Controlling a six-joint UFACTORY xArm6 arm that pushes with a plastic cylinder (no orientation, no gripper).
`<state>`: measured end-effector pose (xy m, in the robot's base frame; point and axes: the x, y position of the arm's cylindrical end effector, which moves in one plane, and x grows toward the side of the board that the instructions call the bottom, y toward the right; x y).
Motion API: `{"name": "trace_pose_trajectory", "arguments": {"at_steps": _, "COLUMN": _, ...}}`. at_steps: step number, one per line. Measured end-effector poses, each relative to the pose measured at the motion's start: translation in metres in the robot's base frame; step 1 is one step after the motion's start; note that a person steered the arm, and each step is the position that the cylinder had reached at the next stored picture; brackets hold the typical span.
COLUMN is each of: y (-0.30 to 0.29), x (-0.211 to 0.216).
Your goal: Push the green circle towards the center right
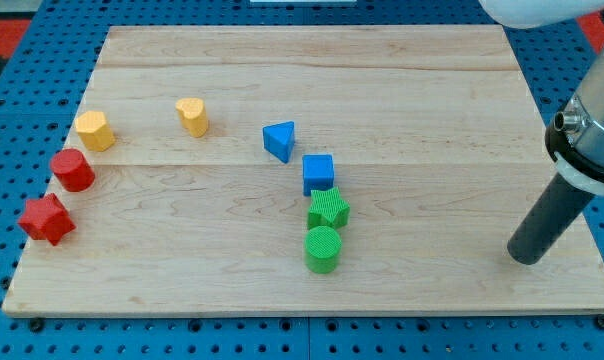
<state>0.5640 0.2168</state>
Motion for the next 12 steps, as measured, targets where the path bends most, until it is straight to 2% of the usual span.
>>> {"name": "trace_pose_trajectory", "arguments": {"at_steps": 2, "y": -0.004, "x": 0.006}}
{"name": "trace_pose_trajectory", "arguments": {"at_steps": 3, "y": -0.016, "x": 0.048}}
{"name": "trace_pose_trajectory", "arguments": {"at_steps": 4, "y": -0.093, "x": 0.055}}
{"name": "trace_pose_trajectory", "arguments": {"at_steps": 5, "y": -0.195, "x": 0.051}}
{"name": "trace_pose_trajectory", "arguments": {"at_steps": 6, "y": -0.236, "x": 0.036}}
{"name": "trace_pose_trajectory", "arguments": {"at_steps": 7, "y": -0.222, "x": 0.009}}
{"name": "trace_pose_trajectory", "arguments": {"at_steps": 10, "y": -0.095, "x": -0.023}}
{"name": "trace_pose_trajectory", "arguments": {"at_steps": 11, "y": -0.123, "x": -0.029}}
{"name": "trace_pose_trajectory", "arguments": {"at_steps": 12, "y": -0.124, "x": -0.030}}
